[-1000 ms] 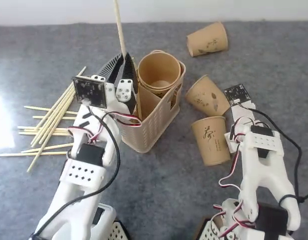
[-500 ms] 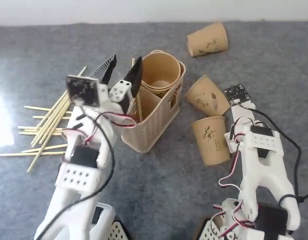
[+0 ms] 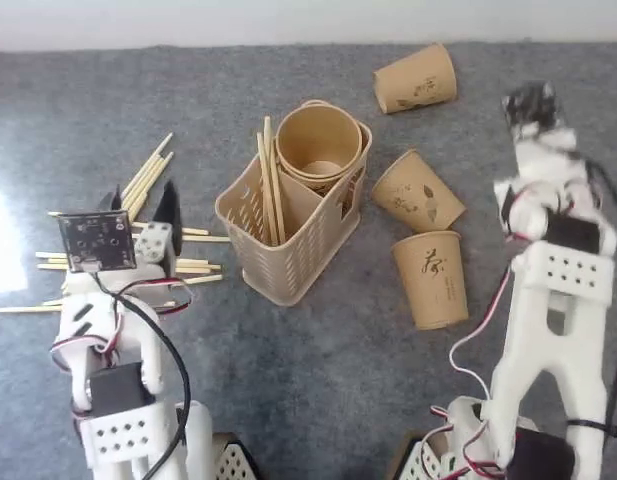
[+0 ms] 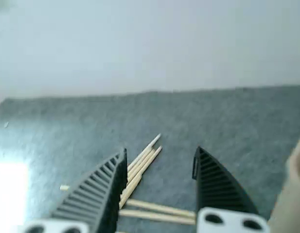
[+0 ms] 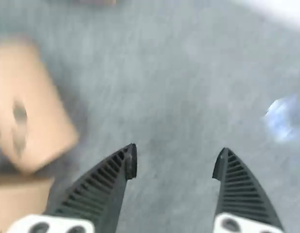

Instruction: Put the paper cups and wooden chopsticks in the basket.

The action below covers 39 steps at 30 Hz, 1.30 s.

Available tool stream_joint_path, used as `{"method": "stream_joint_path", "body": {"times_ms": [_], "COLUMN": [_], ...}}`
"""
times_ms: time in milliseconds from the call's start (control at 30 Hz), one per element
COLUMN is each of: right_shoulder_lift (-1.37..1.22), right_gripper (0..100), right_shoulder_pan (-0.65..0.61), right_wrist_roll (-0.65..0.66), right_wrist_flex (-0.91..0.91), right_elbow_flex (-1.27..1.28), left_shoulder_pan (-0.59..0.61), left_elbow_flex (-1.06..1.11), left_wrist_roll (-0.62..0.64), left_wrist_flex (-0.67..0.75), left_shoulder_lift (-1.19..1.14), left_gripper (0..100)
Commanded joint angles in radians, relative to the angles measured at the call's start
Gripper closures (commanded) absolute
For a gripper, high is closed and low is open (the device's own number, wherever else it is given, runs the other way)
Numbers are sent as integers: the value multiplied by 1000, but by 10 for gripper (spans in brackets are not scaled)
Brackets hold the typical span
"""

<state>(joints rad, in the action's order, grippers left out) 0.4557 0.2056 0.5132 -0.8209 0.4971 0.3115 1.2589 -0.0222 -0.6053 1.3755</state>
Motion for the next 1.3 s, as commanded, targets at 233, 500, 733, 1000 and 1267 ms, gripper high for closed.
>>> {"method": "stream_joint_path", "body": {"times_ms": [233,500,733,1000,1267], "right_shoulder_lift": [-720,-1483,-1900,-1931,-1928], "right_gripper": [736,989,991,991,991], "right_shoulder_pan": [-163,-226,-252,-326,-344], "right_wrist_roll": [14,189,290,287,226], "right_wrist_flex": [-73,44,493,852,852], "right_elbow_flex": [-964,-1857,-2148,-1979,-1889], "left_shoulder_pan": [107,107,94,25,28], "left_elbow_flex": [254,320,323,343,343], "left_wrist_roll": [-12,-15,-17,-86,-86], "left_wrist_flex": [-91,-11,-6,-8,-8], "left_shoulder_lift": [21,21,21,21,21], "left_gripper": [791,791,791,791,791]}}
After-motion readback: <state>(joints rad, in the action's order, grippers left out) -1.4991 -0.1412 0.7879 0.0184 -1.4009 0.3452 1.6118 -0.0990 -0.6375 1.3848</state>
